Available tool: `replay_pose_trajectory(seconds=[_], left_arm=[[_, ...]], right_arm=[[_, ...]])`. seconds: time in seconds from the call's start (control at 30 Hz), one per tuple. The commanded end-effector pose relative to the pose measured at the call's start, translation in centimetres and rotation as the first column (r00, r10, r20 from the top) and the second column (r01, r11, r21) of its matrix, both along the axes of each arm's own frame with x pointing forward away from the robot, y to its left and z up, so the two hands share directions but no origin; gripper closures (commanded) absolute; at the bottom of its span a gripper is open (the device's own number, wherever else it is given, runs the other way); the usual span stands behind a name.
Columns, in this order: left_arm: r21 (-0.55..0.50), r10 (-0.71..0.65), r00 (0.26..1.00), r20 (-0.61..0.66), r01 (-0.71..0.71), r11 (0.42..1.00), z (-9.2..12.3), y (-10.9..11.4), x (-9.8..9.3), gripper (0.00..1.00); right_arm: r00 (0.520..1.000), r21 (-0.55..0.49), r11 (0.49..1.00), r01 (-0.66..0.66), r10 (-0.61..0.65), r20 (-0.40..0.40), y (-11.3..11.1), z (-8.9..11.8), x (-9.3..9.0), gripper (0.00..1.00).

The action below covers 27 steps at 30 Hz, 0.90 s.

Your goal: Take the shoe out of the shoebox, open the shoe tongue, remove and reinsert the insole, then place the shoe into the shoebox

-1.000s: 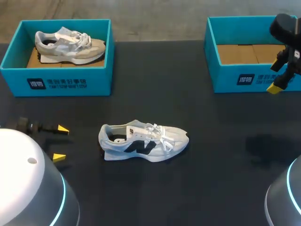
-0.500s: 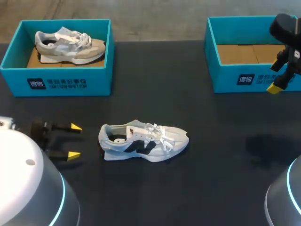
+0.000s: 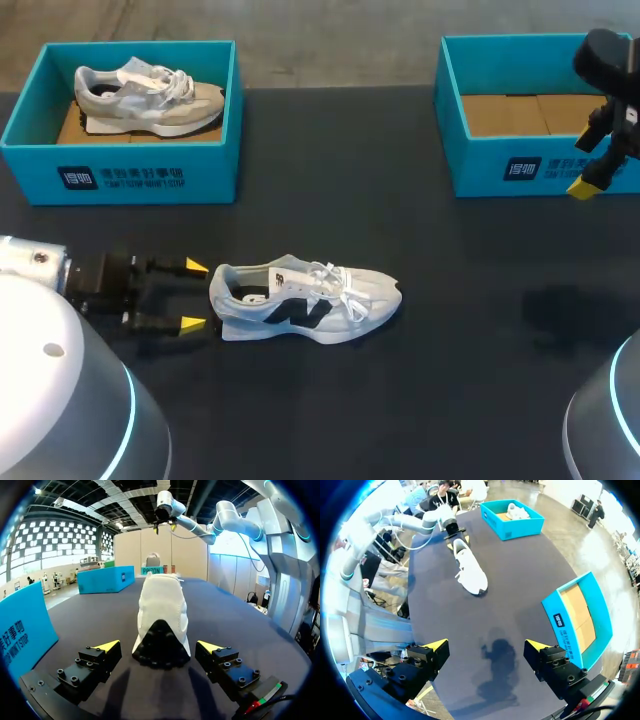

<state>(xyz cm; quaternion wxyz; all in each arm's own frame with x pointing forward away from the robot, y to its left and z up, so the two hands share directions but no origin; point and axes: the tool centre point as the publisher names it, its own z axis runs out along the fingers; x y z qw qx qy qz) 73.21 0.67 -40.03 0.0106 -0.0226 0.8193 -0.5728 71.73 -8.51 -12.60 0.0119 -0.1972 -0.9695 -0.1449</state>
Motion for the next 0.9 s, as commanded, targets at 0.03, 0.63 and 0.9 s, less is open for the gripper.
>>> replay_pose_trajectory(seconds=[0.03, 0.63, 0.9], left_arm=[[0.002, -0.011, 1.0, -0.016, 0.011, 1.0, -0.2, -1.1, 0.7, 0.0], [-0.031, -0.029, 0.996, -0.088, 0.026, 0.999, -1.5, -4.1, 0.0, 0.0], [-0.048, 0.003, 0.997, -0.082, -0.007, 0.999, -1.7, -4.3, -2.0, 0.0]], right_arm=[[1.0, -0.003, 1.0, 0.0, 0.0, -0.005, 0.1, 0.0, 0.2, 0.0], [1.0, -0.003, 1.0, 0.0, 0.0, -0.005, 0.1, 0.0, 0.2, 0.0], [1.0, -0.003, 1.0, 0.0, 0.0, -0.005, 0.1, 0.0, 0.2, 0.0]])
